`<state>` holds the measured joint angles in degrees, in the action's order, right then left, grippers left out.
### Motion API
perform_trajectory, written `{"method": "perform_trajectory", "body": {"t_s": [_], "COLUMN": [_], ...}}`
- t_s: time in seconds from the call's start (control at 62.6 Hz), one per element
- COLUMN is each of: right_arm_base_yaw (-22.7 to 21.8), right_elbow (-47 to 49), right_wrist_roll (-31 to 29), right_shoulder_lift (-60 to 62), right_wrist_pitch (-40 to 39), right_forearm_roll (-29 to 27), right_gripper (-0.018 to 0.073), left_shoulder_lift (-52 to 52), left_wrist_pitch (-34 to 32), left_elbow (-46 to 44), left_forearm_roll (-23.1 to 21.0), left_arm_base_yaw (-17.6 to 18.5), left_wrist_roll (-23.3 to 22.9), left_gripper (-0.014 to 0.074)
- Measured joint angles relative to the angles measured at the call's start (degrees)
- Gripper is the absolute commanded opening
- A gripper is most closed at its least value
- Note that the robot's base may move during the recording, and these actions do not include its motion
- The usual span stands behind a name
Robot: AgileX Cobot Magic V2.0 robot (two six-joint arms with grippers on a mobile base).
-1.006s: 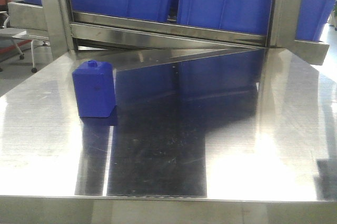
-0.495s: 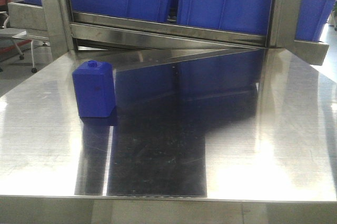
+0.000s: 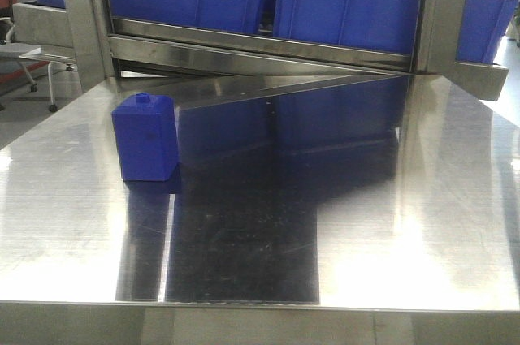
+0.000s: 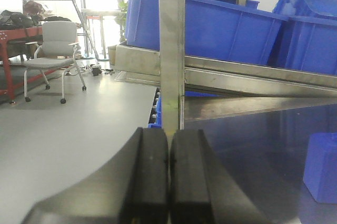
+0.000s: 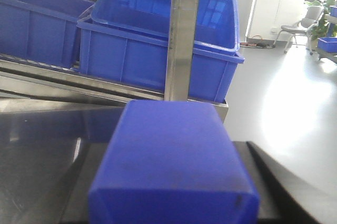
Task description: Pick and sort blue part to right shelf
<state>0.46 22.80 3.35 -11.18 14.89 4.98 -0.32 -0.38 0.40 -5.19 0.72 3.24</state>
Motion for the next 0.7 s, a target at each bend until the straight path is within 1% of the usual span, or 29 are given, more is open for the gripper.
{"method": "perform_trajectory", "body": {"t_s": [0.703], "right_arm_base_yaw": [0.0], "right_elbow": [0.0], "right_wrist_roll": [0.0], "right_shoulder_lift": [0.0], "right_wrist_pitch": [0.0], "right_forearm_roll": [0.0], "right_gripper": [0.0428], "left_shoulder_lift": [0.0], "left_wrist_pitch": [0.4], "left_elbow": [0.0], "left_forearm_roll": [0.0], "left_arm_base_yaw": [0.0], "left_wrist_roll": [0.0], "left_gripper": [0.0123]}}
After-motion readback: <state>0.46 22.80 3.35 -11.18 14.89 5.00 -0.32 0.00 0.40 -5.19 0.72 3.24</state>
